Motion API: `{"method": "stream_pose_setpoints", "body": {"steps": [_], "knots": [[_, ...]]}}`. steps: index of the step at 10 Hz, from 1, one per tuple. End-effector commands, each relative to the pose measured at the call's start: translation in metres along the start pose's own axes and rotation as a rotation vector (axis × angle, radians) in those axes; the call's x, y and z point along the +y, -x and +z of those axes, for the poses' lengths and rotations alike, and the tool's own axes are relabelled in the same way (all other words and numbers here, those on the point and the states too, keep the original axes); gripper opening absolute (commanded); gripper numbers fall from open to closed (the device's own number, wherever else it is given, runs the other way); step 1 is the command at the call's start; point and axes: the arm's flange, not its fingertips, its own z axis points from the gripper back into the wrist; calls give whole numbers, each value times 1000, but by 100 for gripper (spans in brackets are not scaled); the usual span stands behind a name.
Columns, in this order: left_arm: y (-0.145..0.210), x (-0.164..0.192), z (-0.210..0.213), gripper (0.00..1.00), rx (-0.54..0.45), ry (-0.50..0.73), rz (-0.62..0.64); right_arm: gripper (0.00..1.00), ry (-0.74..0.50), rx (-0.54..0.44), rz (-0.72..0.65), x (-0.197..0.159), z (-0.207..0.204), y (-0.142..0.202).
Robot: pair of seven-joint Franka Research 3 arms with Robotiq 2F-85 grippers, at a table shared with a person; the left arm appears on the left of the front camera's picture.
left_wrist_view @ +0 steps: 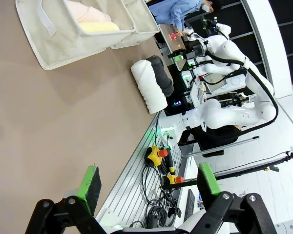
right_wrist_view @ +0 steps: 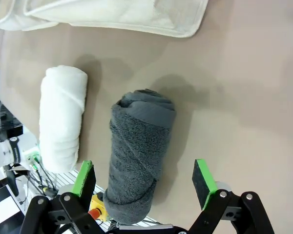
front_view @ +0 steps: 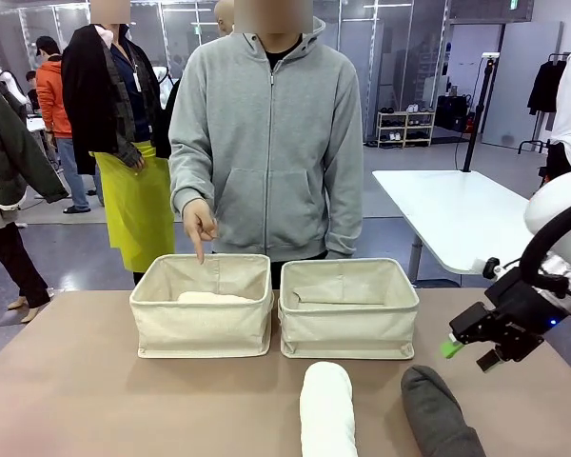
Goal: Divide the towels into two baskets.
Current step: Pick up one hotel-folded towel from the bottom of the table and place it in the Fabric basket indicated by the person.
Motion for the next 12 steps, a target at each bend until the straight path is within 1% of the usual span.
{"method": "stream_pose_setpoints", "body": {"steps": [1,3,5,9,10,12], "knots": [[4,-2,2,100,11,3,3,100,88,37,-35,11,-28,39],[4,-2,2,100,11,3,3,100,75,64,-12,17,-40,43],[4,-2,2,100,11,3,3,100,131,81,3,20,-55,46],[4,-2,2,100,11,3,3,100,193,112,6,29,-85,52],[4,-2,2,100,11,3,3,100,239,116,6,32,-93,55],[4,-2,2,100,11,3,3,100,271,113,13,33,-99,58]]}}
